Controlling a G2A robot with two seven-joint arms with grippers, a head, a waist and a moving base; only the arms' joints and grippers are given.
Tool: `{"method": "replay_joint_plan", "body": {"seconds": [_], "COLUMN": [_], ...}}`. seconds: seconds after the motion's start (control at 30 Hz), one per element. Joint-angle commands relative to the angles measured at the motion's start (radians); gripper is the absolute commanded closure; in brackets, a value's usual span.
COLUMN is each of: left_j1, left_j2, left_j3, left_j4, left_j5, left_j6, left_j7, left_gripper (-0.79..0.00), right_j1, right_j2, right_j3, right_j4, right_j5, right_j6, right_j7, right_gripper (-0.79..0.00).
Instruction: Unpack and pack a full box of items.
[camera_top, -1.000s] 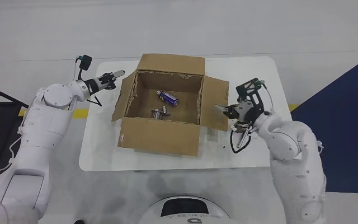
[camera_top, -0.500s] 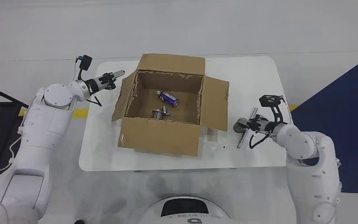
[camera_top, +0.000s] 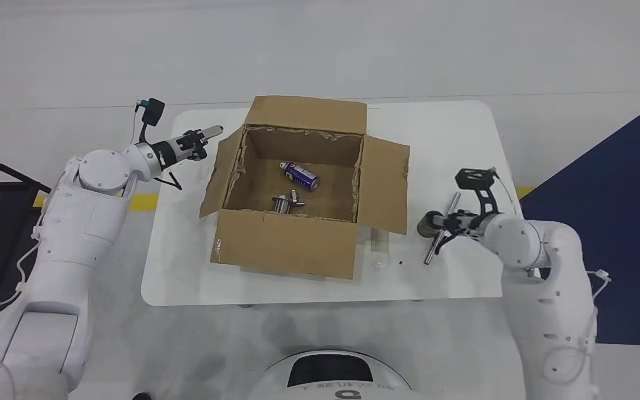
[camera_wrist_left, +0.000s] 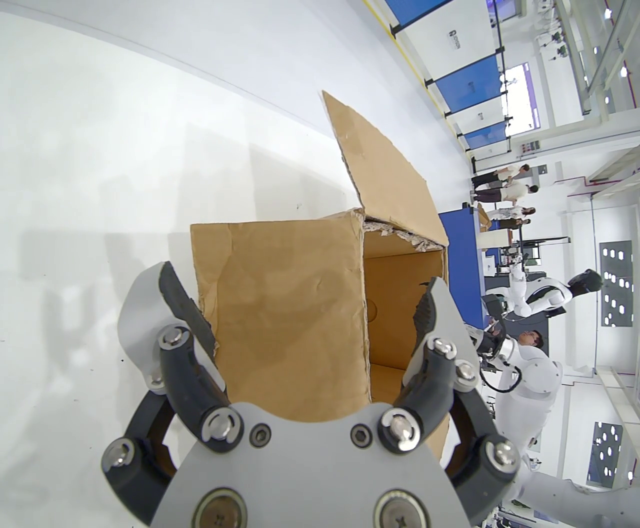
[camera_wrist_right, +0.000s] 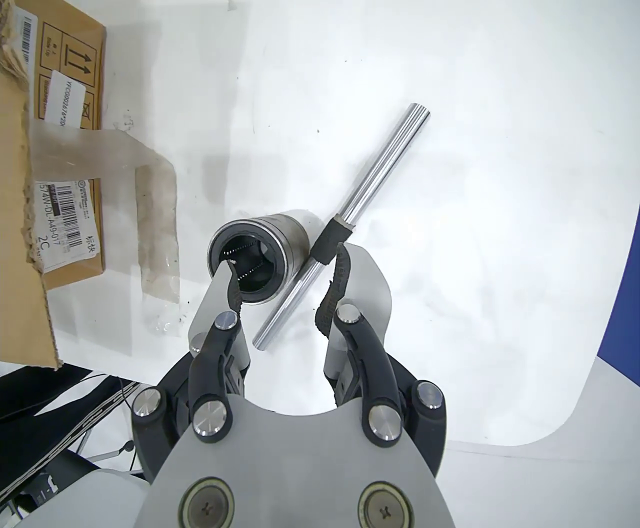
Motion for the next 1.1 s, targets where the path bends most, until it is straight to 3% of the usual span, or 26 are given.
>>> {"method": "replay_joint_plan", "body": {"seconds": [0.0, 0.33, 0.4, 0.47, 0.5, 0.67, 0.87, 1.07], "left_j1": [0.000, 0.000, 0.000, 0.000, 0.000, 0.000, 0.000, 0.000], "left_j2": [0.000, 0.000, 0.000, 0.000, 0.000, 0.000, 0.000, 0.000], "left_j3": [0.000, 0.000, 0.000, 0.000, 0.000, 0.000, 0.000, 0.000], "left_j4": [0.000, 0.000, 0.000, 0.000, 0.000, 0.000, 0.000, 0.000], "left_j5": [0.000, 0.000, 0.000, 0.000, 0.000, 0.000, 0.000, 0.000], "left_j6": [0.000, 0.000, 0.000, 0.000, 0.000, 0.000, 0.000, 0.000], "left_j7": [0.000, 0.000, 0.000, 0.000, 0.000, 0.000, 0.000, 0.000], "left_gripper": [-0.785, -0.785, -0.785, -0.785, -0.785, -0.785, -0.785, -0.785], "right_j1": [0.022, 0.162, 0.186, 0.200, 0.204, 0.208, 0.145, -0.004], "right_j2": [0.000, -0.001, -0.003, -0.003, -0.003, -0.001, 0.002, 0.001], "right_j3": [-0.024, -0.147, -0.163, -0.174, -0.177, -0.174, -0.106, -0.009], "right_j4": [0.017, 0.138, 0.161, 0.173, 0.175, 0.167, 0.071, -0.125], "right_j5": [-0.026, -0.121, -0.131, -0.133, -0.133, -0.128, -0.057, 0.094], "right_j6": [0.018, 0.071, 0.082, 0.087, 0.088, 0.091, 0.093, 0.055], "right_j7": [0.013, 0.130, 0.139, 0.143, 0.144, 0.139, 0.016, -0.256], "right_gripper": [-0.348, -0.274, -0.222, -0.049, 0.000, 0.000, 0.000, 0.000]}}
